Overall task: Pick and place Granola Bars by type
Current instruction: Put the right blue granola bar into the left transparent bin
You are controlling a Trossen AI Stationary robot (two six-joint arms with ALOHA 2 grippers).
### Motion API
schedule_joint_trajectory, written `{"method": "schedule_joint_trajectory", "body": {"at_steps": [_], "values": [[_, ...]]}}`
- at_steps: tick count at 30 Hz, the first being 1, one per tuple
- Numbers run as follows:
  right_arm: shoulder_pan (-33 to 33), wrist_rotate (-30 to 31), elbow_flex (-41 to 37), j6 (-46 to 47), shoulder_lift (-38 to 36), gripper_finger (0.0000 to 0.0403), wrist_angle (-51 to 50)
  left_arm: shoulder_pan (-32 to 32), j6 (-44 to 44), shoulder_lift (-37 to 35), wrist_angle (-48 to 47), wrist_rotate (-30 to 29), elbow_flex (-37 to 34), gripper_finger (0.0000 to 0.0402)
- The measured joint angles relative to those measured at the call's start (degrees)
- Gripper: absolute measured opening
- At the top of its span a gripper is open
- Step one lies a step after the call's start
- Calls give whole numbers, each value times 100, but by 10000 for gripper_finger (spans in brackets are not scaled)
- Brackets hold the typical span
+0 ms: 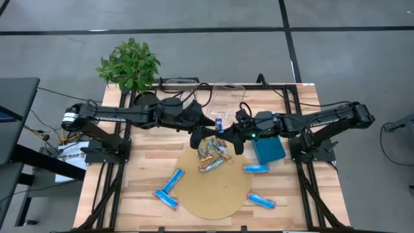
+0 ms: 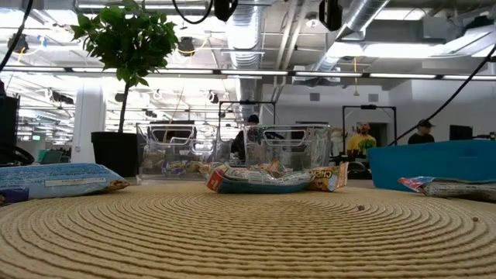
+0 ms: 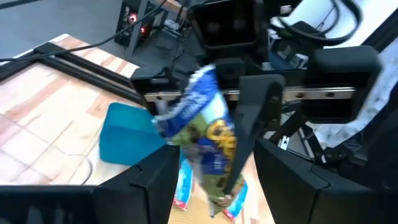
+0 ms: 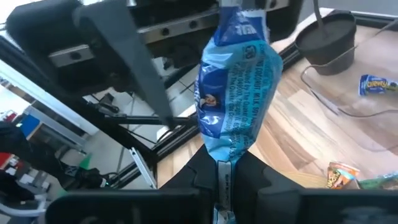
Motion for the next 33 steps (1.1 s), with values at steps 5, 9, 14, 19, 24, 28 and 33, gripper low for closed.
{"method": "schedule_joint_trajectory", "body": {"at_steps": [5, 9, 14, 19, 24, 28, 33], "values": [[0, -106, 58, -46, -1, 10, 27, 58, 30, 1, 180, -43, 0, 198], [-1, -109, 58, -46, -1, 8, 49, 122, 32, -2, 222, -22, 0, 184], [-4, -107, 58, -48, -1, 19, 52, 139, 32, -2, 235, 22, 0, 142], [-4, -105, 56, -168, 0, 18, 156, 139, 93, -4, 287, 33, 2, 89], [-96, -110, 56, -290, -1, 19, 181, 143, 130, -4, 379, -26, 2, 51], [-228, -91, 56, -370, -1, 50, 180, 146, 301, -4, 366, -153, 2, 33], [-481, -62, 56, -494, 1, 120, 114, 150, 607, -6, 104, -654, 11, 27]]}}
